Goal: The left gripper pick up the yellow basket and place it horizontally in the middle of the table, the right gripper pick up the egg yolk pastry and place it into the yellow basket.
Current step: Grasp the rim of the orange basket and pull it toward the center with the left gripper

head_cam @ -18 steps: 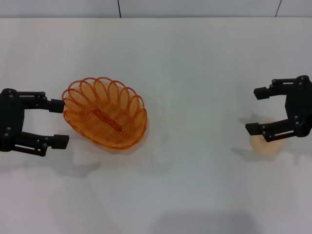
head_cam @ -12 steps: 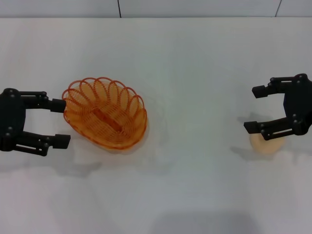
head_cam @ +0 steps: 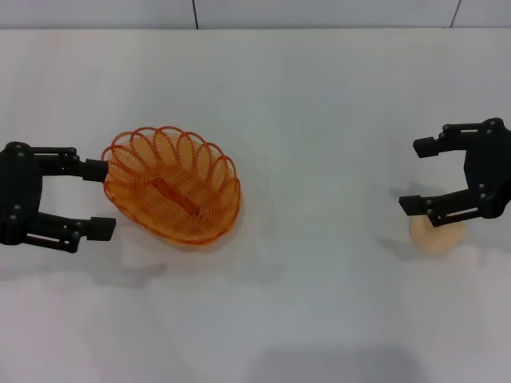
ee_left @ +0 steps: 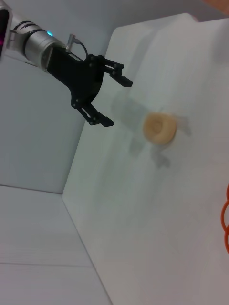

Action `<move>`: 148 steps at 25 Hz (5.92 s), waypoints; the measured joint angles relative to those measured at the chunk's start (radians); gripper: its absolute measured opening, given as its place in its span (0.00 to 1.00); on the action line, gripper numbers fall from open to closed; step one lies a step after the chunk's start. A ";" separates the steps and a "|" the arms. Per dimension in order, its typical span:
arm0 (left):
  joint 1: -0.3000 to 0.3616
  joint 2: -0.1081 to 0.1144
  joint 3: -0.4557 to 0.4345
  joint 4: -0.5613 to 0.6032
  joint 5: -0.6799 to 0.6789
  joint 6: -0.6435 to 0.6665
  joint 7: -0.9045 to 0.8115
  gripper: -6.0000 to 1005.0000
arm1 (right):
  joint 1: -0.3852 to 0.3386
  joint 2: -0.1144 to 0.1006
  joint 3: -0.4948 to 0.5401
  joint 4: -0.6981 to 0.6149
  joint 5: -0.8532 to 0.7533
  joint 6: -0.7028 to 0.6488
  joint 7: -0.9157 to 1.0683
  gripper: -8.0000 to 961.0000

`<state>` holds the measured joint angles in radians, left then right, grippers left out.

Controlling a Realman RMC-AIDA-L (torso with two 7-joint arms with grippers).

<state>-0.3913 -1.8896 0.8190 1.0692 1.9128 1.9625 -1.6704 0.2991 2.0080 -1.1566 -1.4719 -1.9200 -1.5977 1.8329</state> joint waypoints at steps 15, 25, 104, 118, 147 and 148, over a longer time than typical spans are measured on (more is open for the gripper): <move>-0.070 0.039 -0.125 0.000 0.128 -0.025 0.006 0.87 | 0.001 0.001 -0.013 0.002 0.007 0.039 0.007 0.89; -0.154 0.074 -0.185 -0.001 0.352 -0.083 0.003 0.87 | 0.003 0.003 -0.057 0.002 0.014 0.079 0.039 0.89; -0.318 -0.091 0.032 -0.259 0.633 -0.593 -0.037 0.87 | 0.052 0.001 -0.064 -0.053 0.032 0.058 0.089 0.89; -0.342 -0.089 0.032 -0.257 0.659 -0.607 -0.033 0.76 | 0.054 0.002 -0.065 -0.053 0.030 0.058 0.092 0.89; -0.316 -0.120 0.027 -0.286 0.649 -0.666 -0.024 0.49 | 0.069 0.000 -0.064 -0.052 0.029 0.056 0.106 0.89; -0.315 -0.121 0.027 -0.286 0.647 -0.666 -0.024 0.44 | 0.071 0.000 -0.064 -0.053 0.029 0.056 0.106 0.89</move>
<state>-0.7058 -2.0103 0.8456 0.7832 2.5603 1.2964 -1.6945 0.3703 2.0079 -1.2210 -1.5245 -1.8914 -1.5417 1.9389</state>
